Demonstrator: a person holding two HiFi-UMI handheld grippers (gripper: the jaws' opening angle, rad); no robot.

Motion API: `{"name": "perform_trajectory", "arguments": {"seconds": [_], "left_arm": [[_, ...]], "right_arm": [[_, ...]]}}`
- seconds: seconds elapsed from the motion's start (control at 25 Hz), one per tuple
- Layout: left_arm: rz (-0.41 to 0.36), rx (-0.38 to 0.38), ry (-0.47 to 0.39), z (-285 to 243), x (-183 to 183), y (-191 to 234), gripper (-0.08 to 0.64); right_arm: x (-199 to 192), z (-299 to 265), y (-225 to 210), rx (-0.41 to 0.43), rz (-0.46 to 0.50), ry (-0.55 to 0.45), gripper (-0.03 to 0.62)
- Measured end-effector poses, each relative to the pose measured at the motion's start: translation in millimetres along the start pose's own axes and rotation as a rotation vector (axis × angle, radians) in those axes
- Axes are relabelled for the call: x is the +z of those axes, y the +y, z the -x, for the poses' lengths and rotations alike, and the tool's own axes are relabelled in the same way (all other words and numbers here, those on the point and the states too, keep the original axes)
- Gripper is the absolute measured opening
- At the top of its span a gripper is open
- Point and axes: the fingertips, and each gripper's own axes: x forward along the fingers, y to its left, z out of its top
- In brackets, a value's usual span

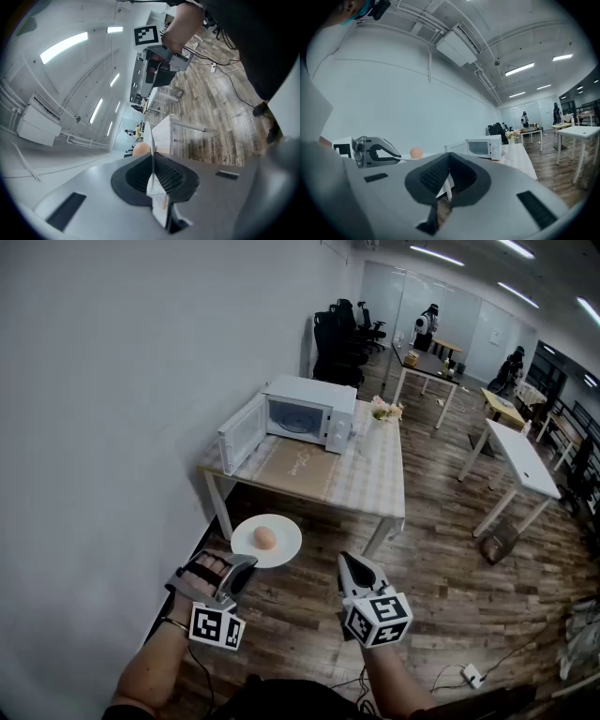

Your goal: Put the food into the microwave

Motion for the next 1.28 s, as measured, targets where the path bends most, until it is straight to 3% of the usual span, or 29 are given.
{"name": "perform_trajectory", "arguments": {"seconds": [0.68, 1.28], "left_arm": [[0.019, 0.004, 0.003, 12, -13, -7, 0.021], [0.020, 0.007, -0.065, 27, -41, -8, 0.021]], "right_arm": [[-5, -4, 16, -0.014, -0.016, 0.002, 0.008], [-14, -17, 51, -0.048, -0.016, 0.016, 0.008]]}}
